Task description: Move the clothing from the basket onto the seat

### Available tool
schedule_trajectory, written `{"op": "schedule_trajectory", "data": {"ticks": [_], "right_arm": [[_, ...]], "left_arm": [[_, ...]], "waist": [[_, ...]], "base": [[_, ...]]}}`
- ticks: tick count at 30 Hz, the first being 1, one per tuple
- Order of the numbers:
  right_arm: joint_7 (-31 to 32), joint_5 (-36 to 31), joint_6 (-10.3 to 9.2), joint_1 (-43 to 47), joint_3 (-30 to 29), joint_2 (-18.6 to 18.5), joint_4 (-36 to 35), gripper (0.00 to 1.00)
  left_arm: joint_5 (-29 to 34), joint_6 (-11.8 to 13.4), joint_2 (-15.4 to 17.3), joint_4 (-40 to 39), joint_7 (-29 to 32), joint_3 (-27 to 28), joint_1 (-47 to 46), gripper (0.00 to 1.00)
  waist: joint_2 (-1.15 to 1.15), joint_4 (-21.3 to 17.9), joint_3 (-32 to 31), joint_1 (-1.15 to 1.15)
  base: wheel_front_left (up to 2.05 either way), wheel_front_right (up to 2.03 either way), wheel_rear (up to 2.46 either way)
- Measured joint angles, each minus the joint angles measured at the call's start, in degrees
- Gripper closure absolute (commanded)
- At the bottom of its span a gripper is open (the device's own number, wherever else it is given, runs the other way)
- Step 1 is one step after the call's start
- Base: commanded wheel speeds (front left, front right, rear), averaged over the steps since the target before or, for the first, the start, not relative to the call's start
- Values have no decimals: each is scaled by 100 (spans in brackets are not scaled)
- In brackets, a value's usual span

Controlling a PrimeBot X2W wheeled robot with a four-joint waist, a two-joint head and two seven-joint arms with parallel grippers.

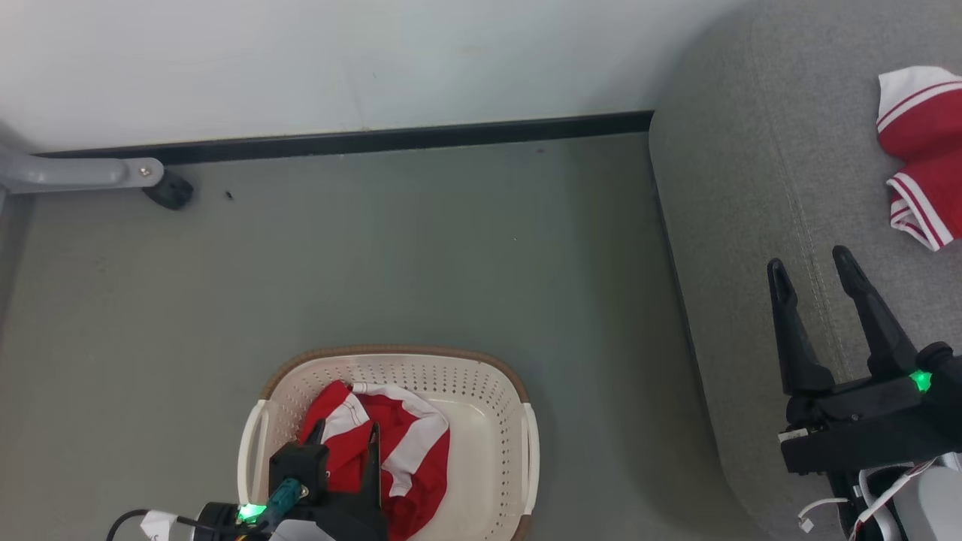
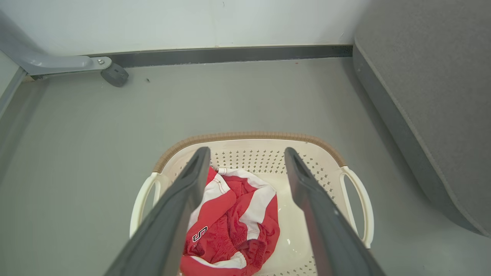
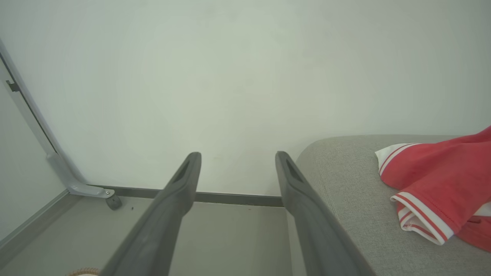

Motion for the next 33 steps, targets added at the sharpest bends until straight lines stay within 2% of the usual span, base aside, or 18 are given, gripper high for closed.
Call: {"op": "schedule_trajectory", "data": {"ticks": [18,28,33], "right_arm": [[5,23,-155,-439,-312,-1,-1040,0],[3,127,-198,-539,-396,8,-1443,0],[-2,178,-198,-667,-407,27,-1592,0]], "left_arm": [[394,0,-33,1555,558,-98,-1248,0],[488,0,-8,2103,719,299,-2058,0],[589,0,132,2318,754,515,-2449,0]], "waist": [[0,-700,1504,0],[1,-919,2401,-1],[1,-973,2848,0]], "base": [[0,0,0],[0,0,0],[0,0,0]]}}
